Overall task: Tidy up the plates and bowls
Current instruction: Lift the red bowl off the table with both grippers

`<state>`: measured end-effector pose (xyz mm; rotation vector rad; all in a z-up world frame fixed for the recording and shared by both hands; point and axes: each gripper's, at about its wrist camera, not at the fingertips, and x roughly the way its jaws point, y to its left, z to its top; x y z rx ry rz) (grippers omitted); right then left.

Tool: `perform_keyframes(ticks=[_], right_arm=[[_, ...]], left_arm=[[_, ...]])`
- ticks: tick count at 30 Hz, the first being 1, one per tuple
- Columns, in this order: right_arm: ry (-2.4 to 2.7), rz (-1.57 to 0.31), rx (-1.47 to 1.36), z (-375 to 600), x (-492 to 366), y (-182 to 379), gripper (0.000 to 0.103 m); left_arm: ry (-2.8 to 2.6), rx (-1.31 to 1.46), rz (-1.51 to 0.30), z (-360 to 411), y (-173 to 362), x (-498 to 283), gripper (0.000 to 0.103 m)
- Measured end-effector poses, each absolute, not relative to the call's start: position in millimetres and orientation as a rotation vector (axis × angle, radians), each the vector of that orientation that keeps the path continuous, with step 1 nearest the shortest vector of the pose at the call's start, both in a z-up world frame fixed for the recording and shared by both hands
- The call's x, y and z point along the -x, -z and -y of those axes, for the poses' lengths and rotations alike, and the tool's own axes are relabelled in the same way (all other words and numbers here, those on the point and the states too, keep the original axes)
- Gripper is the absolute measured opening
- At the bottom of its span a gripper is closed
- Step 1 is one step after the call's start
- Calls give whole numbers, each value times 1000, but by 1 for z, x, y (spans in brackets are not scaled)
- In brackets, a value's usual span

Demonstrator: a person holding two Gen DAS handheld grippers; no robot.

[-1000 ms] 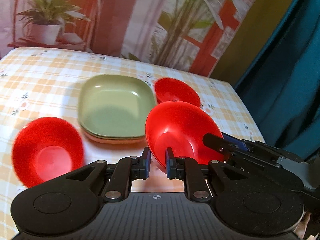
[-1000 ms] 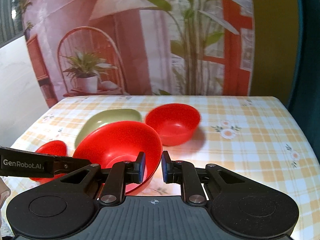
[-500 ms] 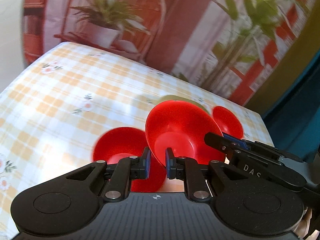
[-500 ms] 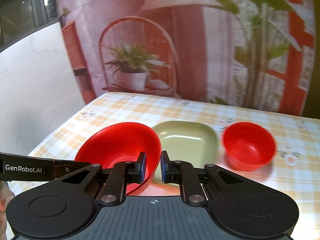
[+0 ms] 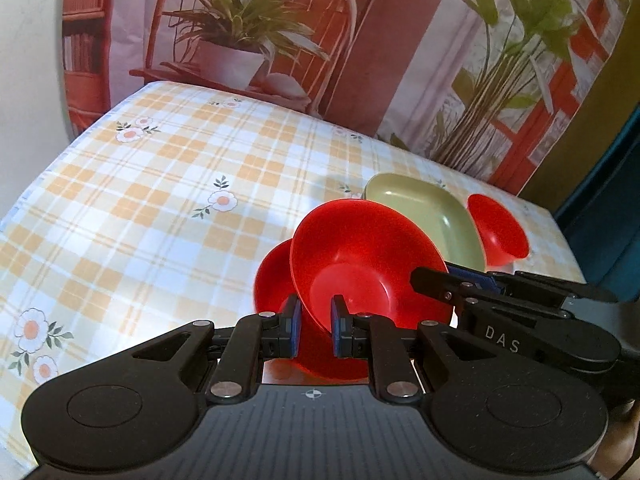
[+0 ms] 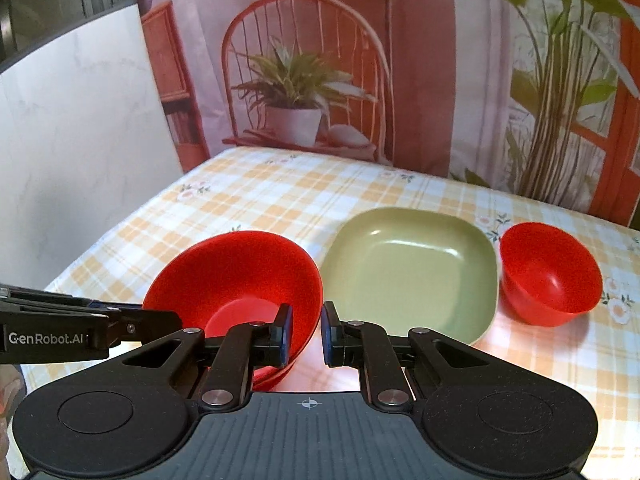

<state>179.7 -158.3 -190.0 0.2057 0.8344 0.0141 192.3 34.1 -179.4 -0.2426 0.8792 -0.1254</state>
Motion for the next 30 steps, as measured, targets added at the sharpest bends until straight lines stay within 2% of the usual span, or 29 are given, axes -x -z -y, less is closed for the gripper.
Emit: perform_keyframes(ticks=[30], right_arm=[[-25, -890, -179, 146, -179, 210, 15]], left_arm=[[74, 268, -888, -45, 193, -184, 17]])
